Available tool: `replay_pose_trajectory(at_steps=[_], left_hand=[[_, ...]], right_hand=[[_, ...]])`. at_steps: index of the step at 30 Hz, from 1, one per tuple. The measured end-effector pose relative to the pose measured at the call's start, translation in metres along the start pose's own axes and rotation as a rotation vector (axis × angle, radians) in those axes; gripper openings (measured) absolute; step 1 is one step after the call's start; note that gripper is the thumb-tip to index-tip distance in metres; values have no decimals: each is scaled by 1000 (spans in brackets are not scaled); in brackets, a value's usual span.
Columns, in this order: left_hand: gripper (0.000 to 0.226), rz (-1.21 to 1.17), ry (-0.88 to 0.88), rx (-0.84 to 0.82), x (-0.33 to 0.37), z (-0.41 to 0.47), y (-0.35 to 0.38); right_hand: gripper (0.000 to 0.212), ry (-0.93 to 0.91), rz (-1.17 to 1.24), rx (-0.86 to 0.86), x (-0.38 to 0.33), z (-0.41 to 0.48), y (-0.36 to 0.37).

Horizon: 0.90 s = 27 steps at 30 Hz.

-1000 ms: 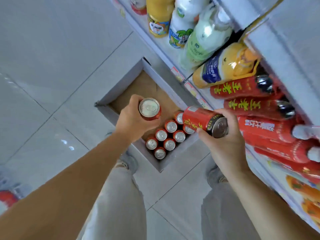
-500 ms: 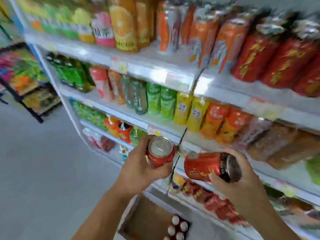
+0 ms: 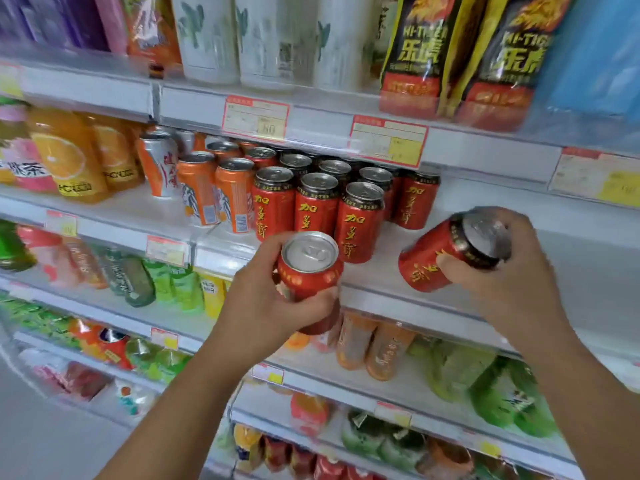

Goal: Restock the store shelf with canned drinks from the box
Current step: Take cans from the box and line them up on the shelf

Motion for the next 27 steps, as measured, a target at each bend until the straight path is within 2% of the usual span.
replay_pose_trajectory(at_steps=[4, 9, 15, 18, 21, 27], left_hand=[[51, -28, -16, 61, 8, 20, 27], [49, -52, -35, 81, 11, 30, 35], [49, -48, -26, 0, 10, 31, 22], [51, -37, -28, -60, 7, 31, 11], [52, -40, -23, -113, 7, 32, 4], [50, -35, 15, -153, 12, 35, 11]], right_hand=[[61, 0, -140, -154, 23, 60, 23], [49, 7, -117, -185, 38, 108, 49], [85, 115, -30, -140, 68, 104, 66], [76, 174, -42, -84, 72, 103, 67], [67, 216, -74, -98, 72, 102, 71], [70, 244, -168, -98, 74, 100, 77]])
Point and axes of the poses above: each hand's wrist, its own z-axis towards the middle knuckle, its own y-axis out of the palm, x = y × z, the point moved 9 cm from there along z, towards the middle knuckle, and after that the axes turned 5 degrees about -z, right-handed, at the moved point
